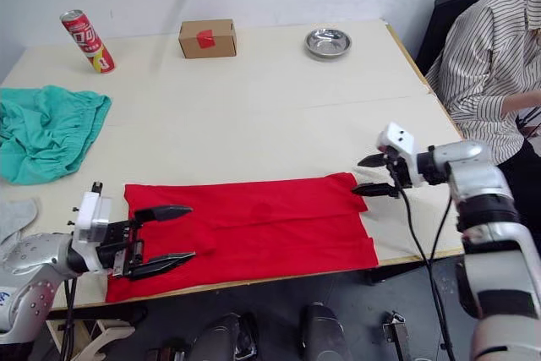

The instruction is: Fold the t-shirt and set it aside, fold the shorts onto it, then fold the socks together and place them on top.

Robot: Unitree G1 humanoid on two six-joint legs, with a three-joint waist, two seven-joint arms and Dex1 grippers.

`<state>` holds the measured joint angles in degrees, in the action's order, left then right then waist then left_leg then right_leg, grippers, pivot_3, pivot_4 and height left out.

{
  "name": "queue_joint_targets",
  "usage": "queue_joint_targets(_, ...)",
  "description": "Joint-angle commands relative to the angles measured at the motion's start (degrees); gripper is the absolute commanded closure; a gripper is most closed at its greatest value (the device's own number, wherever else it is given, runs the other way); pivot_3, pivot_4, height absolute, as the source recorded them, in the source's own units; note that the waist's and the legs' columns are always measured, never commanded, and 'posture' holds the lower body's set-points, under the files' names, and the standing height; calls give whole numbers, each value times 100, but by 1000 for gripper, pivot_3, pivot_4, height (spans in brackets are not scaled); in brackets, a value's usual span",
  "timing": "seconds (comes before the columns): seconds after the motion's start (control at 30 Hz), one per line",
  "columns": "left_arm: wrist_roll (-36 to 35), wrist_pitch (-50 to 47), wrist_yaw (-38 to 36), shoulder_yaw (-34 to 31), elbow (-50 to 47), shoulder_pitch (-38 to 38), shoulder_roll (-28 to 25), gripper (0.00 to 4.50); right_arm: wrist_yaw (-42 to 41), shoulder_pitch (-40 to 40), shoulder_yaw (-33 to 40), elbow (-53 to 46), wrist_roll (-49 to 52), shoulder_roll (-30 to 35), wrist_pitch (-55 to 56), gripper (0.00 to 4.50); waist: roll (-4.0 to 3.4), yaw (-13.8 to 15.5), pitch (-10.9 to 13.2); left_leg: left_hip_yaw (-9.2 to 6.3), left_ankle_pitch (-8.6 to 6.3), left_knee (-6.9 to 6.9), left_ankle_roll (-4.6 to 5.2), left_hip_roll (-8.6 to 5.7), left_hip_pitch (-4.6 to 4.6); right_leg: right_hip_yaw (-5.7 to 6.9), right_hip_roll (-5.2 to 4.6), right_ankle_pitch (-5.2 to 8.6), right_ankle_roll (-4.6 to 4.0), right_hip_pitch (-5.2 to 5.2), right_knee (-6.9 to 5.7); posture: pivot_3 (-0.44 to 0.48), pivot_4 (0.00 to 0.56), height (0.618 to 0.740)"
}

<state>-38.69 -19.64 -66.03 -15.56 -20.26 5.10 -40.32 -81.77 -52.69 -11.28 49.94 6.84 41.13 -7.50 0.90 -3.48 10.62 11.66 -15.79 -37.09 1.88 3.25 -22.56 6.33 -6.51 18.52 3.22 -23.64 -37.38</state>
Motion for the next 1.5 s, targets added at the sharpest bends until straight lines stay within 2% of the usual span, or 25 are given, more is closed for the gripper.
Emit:
queue_joint_targets(0.03, -17, 207, 2, 18, -220, 8, 45, 65, 39, -488, -89, 769, -395, -218, 525, 0, -1, 0, 1, 0, 1, -2, 1, 0, -1, 0, 0, 0, 0, 0, -1, 0, 150, 740)
queue_joint_targets(0.17, -5, 289, 42, 30, -200, 31, 65, 65, 41, -835, -198, 1379, -737, -515, 759, 0, -1, -5, 1, -1, 1, -9, 3, 0, -3, 0, -1, 0, 1, 2, -1, 0, 150, 740)
queue_joint_targets(0.27, 24, 362, 65, 38, -207, 75, 82, 0, -180, -978, -349, 1631, -1032, -610, 914, 936, -1, -9, 1, -3, 0, -9, 2, 0, -1, 0, -1, 0, 0, 3, -3, 0, 150, 740)
queue_joint_targets(0.33, 28, 377, 109, 39, -222, 68, 96, 0, -297, -1043, -385, 1736, -1152, -630, 972, 1739, -1, -10, 1, -4, -1, -6, 0, 1, -1, 0, -1, 0, 0, 2, -3, 0, 150, 740)
queue_joint_targets(0.47, 71, 422, 187, 64, -204, 32, 98, 0, -642, -1196, -277, 1844, -1128, -671, 1103, 2911, -1, -10, 1, -5, 0, -5, 0, 1, -2, 0, -1, 0, 0, 2, -2, 0, 150, 740)
queue_joint_targets(0.6, 183, 530, 311, 98, -99, -66, 155, 0, -647, -1494, -361, 2011, -1377, -640, 1144, 4267, -3, -12, 2, -5, -1, -7, 0, 1, -2, 0, -1, 0, 0, 2, -3, 0, 150, 740)
queue_joint_targets(0.63, 214, 572, 372, 87, -76, -87, 191, 0, -576, -1578, -391, 2041, -1464, -633, 1174, 4460, -4, -16, 2, -5, -1, -6, 0, 1, -2, 0, -1, 0, 0, 2, -3, 0, 150, 740)
queue_joint_targets(0.77, 210, 651, 782, -41, 65, -144, 468, 0, 135, -1915, -324, 2105, -1671, -748, 1555, 4460, -6, -54, 4, -5, -1, -4, -2, 1, -2, 0, -1, 0, 0, 1, -3, 0, 150, 740)
queue_joint_targets(1.0, 686, 1122, 1430, -27, 643, -359, 894, 0, 2914, -2424, -324, 2380, -2177, -1347, 1733, 4460, -6, -148, 4, -5, 1, -3, -6, 2, -3, 1, 0, 0, -1, -2, -6, 0, 150, 740)
queue_joint_targets(1.1, 809, 1189, 1541, 31, 830, -519, 933, 0, 3659, -2514, -313, 2512, -2320, -1569, 1738, 4460, -6, -143, 4, -4, 3, -4, -6, 2, -11, 3, 0, 0, -1, -7, -9, 0, 150, 740)
queue_joint_targets(1.17, 939, 1269, 1560, 29, 1021, -661, 875, 0, 3836, -2538, -250, 2580, -2325, -1663, 1650, 4460, -6, -140, 4, -4, 4, -4, -4, 2, -18, 4, 0, 0, 0, -12, -9, 0, 150, 740)
queue_joint_targets(1.3, 965, 1287, 1483, -43, 1401, -944, 741, 0, 3499, -2534, -27, 2630, -2128, -1707, 1400, 4460, -6, -122, 4, -5, 9, -8, 4, 1, -33, 10, 1, -1, 2, -18, -9, 0, 150, 740)
queue_joint_targets(1.4, 869, 956, 1328, 1, 1718, -1257, 499, 0, 3188, -2511, 169, 2536, -1999, -1422, 1308, 3805, -6, -121, 4, -4, 12, -10, 9, 1, -41, 10, 3, -3, 6, -23, -9, 0, 150, 740)
queue_joint_targets(1.5, 783, 653, 1230, 51, 1965, -1584, 375, 0, 2640, -2479, 516, 2410, -1661, -1031, 848, 2758, -7, -106, 5, -5, 18, -10, 10, 0, -50, 12, 4, -3, 6, -31, -11, 0, 150, 740)
